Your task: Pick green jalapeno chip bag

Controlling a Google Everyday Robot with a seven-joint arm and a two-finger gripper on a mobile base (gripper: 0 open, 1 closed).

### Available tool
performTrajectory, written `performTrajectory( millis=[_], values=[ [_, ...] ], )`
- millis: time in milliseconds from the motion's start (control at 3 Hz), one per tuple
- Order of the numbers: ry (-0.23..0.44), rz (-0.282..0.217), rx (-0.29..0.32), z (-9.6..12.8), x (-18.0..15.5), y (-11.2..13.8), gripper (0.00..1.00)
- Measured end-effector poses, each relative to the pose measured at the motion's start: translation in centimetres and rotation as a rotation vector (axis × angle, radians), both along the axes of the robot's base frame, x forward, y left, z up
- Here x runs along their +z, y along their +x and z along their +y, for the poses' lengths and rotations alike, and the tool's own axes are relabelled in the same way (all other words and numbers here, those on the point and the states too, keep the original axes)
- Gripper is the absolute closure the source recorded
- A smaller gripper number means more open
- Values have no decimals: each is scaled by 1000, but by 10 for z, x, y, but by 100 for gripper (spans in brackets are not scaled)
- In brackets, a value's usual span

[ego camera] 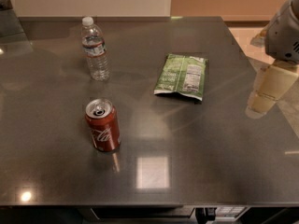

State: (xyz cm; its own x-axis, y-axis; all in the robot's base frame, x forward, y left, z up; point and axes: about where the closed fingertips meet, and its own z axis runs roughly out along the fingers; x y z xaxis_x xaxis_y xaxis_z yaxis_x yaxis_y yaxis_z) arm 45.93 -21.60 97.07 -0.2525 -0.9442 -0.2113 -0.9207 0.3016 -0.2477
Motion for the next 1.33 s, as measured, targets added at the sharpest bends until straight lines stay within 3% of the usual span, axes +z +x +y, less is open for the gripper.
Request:
performTrajectory(
  millis=[667, 1333],
  values=[
    [58, -3, -86, -9, -23, 77, 0],
    [137, 20, -87, 1, -70, 138, 0]
  ],
)
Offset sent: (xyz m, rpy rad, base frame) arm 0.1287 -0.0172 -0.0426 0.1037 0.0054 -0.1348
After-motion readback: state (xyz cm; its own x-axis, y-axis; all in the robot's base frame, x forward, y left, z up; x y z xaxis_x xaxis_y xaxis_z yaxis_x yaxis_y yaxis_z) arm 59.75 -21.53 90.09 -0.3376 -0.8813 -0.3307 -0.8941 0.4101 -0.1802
